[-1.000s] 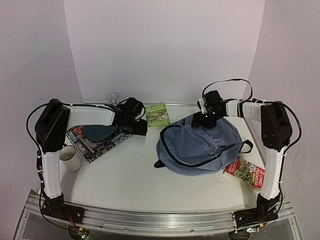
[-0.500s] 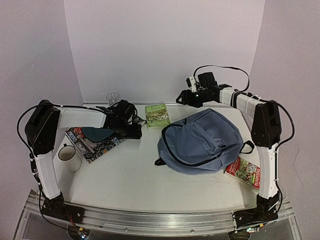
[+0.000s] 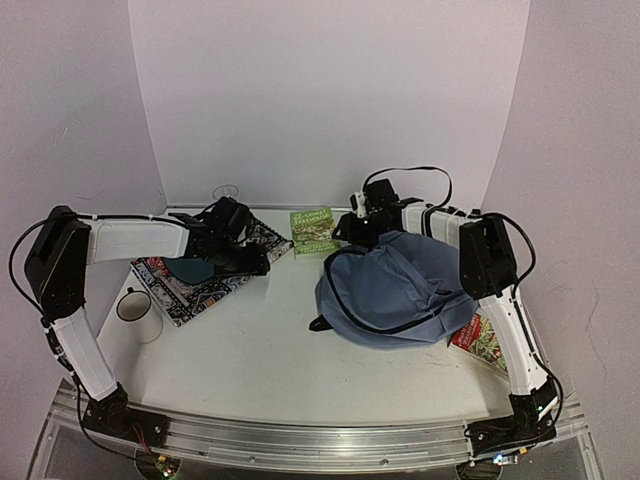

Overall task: Pack the student bag
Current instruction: Pick up the book from the corner of the board.

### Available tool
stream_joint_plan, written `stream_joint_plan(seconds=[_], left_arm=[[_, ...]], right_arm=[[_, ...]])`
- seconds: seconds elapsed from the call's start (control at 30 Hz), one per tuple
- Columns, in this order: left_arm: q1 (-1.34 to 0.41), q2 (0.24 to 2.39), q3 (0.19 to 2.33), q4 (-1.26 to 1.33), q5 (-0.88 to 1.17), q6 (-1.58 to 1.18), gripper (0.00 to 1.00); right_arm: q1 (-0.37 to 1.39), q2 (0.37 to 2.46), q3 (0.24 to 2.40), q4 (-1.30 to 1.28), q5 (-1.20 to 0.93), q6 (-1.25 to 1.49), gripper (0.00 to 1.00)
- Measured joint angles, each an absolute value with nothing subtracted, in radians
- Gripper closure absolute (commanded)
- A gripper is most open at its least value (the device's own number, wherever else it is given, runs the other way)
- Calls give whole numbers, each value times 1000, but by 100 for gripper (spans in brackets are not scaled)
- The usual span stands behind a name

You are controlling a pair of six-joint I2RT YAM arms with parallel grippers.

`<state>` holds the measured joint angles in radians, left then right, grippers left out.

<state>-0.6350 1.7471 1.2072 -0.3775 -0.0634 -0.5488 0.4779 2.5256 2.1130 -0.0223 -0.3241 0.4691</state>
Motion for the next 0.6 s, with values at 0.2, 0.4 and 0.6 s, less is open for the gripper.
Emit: stream_joint_plan(seconds=[0.2, 0.4, 0.6], left_arm=[[-634, 1729, 1180, -378, -64, -551, 25], [-633, 1709, 1162, -379, -73, -550, 25], [-630, 1689, 1155, -379, -75, -550, 25]], right_arm=[[489, 2588, 2178, -5, -322, 505, 54], [490, 2635, 2192, 11, -319, 535, 78], [490, 2634, 2193, 39, -324, 575, 100]])
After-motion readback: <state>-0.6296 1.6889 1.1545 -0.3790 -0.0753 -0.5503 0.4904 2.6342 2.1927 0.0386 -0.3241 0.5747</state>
